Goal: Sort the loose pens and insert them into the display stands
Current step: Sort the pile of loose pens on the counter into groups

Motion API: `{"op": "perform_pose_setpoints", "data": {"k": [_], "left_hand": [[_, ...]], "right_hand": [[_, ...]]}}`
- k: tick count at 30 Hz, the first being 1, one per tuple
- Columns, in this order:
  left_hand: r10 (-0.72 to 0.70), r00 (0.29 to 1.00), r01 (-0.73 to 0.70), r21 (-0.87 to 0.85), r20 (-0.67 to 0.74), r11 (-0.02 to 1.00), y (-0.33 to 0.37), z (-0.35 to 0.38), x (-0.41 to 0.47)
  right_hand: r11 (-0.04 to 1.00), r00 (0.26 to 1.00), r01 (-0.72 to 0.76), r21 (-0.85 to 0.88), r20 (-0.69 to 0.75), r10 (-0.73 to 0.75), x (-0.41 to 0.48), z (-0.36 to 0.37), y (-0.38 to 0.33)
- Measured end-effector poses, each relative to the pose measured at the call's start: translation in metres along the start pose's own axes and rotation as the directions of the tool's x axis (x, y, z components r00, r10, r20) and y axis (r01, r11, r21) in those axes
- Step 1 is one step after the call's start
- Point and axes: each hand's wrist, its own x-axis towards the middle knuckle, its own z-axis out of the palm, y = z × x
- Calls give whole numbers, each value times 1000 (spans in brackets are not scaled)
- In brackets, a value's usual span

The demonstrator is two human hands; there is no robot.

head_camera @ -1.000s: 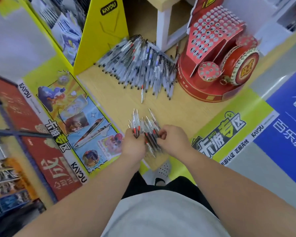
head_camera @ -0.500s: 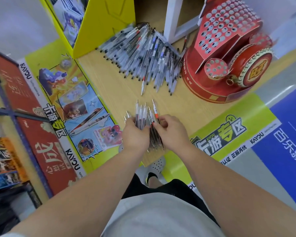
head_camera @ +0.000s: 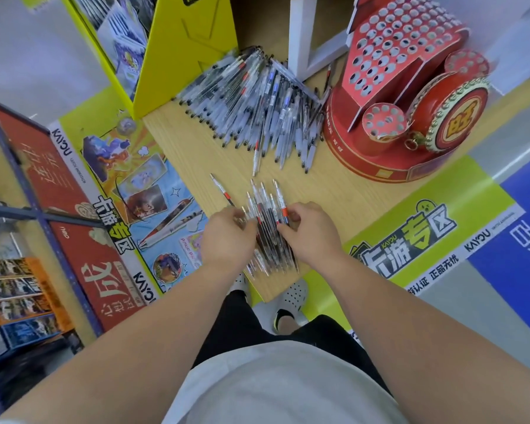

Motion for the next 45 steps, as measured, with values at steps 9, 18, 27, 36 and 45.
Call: {"op": "perform_pose_setpoints", "data": {"k": [9, 18, 27, 36, 45], "left_hand": [[10, 999, -7, 60, -49, 998, -5, -27, 83], [-17, 999, 14, 81, 27, 997, 9, -24, 118], [-101, 995, 96, -145, -26, 985, 19, -33, 121], [-166, 986, 145, -462, -4, 875, 15, -55, 55], [-70, 997, 70, -289, 10, 955, -10, -3, 24]], "right_hand": [[1000, 998, -12, 3, -56, 12, 6, 2, 8], [999, 997, -34, 9, -72, 35, 6, 3, 10], [998, 995, -63, 5, -80, 63, 6, 6, 9], [998, 997, -52, 31, -55, 54, 5, 0, 5], [1000, 1000, -11, 2, -4, 11, 3, -4, 4]]}}
